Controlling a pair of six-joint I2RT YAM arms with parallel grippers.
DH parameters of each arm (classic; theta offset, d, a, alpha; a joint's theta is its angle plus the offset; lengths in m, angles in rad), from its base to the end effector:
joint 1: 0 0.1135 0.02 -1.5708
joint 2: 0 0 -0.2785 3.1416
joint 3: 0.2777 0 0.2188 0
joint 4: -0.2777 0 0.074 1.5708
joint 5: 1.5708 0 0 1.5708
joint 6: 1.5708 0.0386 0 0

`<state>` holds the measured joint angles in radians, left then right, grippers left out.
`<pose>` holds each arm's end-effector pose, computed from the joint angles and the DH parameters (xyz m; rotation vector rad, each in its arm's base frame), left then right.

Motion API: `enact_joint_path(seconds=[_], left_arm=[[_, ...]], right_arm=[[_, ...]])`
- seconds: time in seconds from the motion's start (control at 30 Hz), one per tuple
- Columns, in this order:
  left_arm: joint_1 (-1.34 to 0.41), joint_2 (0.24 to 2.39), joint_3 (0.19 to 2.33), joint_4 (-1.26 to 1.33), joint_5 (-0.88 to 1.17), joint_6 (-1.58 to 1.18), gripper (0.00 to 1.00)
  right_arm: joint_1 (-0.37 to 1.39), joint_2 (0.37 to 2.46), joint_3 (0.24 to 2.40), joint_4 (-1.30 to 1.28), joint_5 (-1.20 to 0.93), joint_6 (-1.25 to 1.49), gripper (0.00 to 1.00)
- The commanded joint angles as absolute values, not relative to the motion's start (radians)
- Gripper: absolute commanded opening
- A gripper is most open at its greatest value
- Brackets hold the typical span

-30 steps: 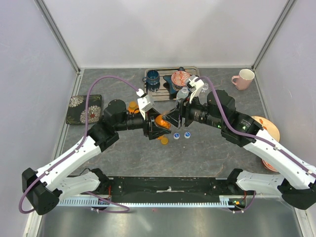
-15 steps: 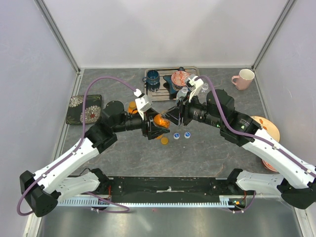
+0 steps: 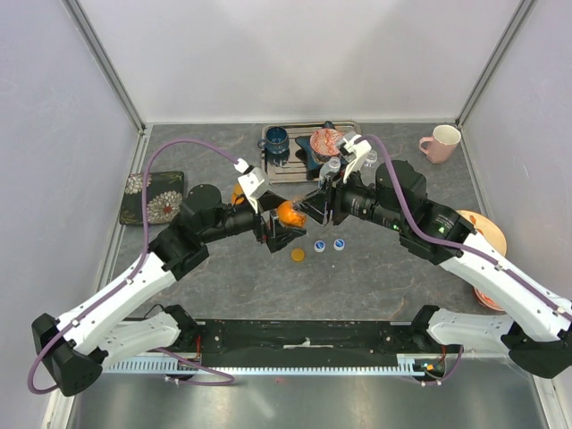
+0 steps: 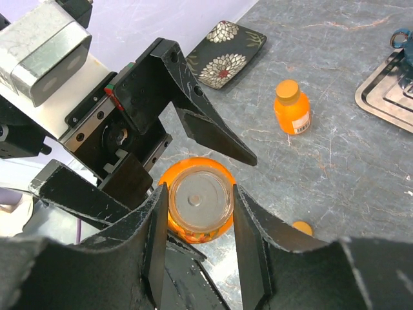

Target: Unscrew the bottle caps

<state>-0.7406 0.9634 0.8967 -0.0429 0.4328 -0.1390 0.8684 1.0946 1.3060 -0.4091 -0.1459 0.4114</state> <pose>0.1244 -0.1357 0.3761 0.8442 1.5628 -1.0115 0.1220 0.1528 0.4418 -0.5376 1.8127 1.0343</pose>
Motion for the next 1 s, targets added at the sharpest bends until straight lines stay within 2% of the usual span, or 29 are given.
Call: enact_joint_path(seconds=[0.0,0.2,0.43,0.77,0.97], left_arm=[[-0.733,0.939,0.902,-0.044,0.331,-0.14,0.99],[-0.733,0.91,0.874,-0.069,0.276,-0.153,0.99],[-0.733,0.867,0.831,-0.064,0.302,-0.158,0.99],[-0.733,0.759,0.756,-0.135,0.247,-0.196,0.99],[-0.733,0.637,0.707,-0.179,0.241,-0.233,0.99]], right_arm=[[0.877,1.078,1.361,-0.414,-0.121,0.405,0.0],[0.877,1.066,1.399,-0.434,-0.029,0.384,0.0],[0.876,1.091,1.425,-0.44,-0.005,0.373,0.0],[0.876,1.124,1.46,-0.468,0.375,0.336,0.0],[0.874,1.233,1.465,-0.434,0.477,0.295,0.0]])
